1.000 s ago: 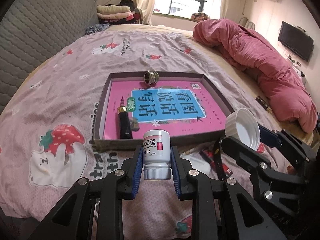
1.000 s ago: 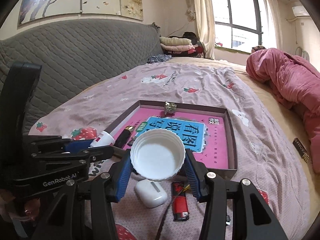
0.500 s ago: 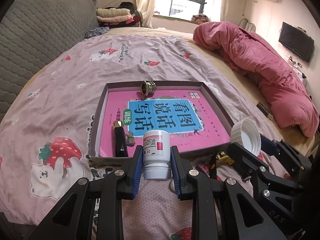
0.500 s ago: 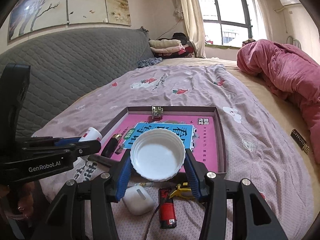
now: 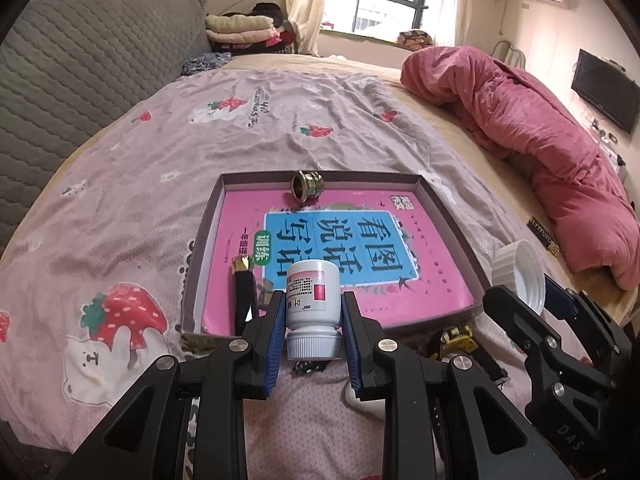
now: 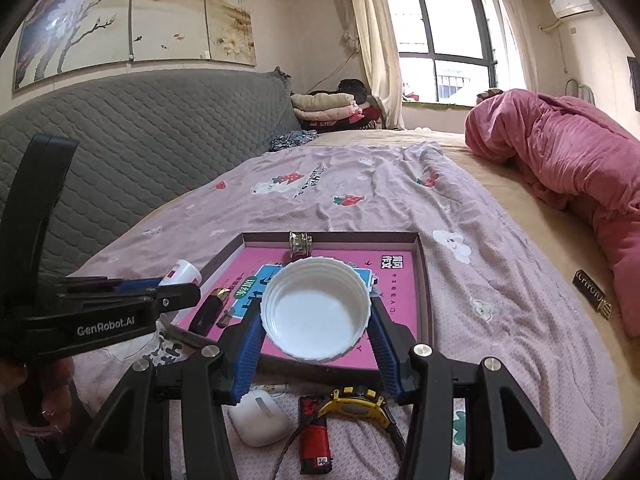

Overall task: Organize rigid objects
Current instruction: 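Lift the pill bottle with left tool while right tool carries the cap over the tray, then lower the pill bottle toward the book while right tool lowers the cap into the tray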

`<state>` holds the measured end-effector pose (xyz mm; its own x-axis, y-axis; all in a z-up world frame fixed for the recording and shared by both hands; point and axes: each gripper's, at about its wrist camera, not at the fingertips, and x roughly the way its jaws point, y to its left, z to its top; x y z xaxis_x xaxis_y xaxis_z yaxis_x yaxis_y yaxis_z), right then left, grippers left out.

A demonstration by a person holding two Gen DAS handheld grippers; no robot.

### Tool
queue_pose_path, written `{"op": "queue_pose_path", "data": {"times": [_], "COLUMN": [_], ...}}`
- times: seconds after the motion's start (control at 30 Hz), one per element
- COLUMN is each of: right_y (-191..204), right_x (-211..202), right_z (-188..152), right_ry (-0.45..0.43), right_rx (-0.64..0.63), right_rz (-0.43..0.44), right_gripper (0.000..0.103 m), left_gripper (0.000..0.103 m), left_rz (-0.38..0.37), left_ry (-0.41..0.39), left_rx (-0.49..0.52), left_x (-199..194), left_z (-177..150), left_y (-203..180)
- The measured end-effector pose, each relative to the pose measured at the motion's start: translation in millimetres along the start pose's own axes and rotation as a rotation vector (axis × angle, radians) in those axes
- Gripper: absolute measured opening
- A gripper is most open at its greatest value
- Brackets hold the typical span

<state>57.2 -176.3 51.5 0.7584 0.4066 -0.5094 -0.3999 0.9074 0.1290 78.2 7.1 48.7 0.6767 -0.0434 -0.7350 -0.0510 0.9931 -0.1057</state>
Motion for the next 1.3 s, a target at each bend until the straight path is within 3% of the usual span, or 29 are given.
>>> {"op": "queue_pose_path", "data": {"times": [0.57, 1.3], "right_y": [-24.2, -35.0], "right_x": [13.7, 43.9], "right_z": [-4.8, -11.5], "right_ry": [0.014, 0.086], "right_rx": [0.026, 0.038], "right_rz": [-0.066, -0.081], "right_gripper": [0.050, 0.050], "left_gripper": [0.027, 0.027], "left_rz": [0.003, 0.005], "left_ry": [0.016, 0.074], "left_rx": [-0.015, -0.041], "left_x": [19.3, 60.9], "left_z": [4.9, 2.4], "left_y": [-4.1, 2.1]}}
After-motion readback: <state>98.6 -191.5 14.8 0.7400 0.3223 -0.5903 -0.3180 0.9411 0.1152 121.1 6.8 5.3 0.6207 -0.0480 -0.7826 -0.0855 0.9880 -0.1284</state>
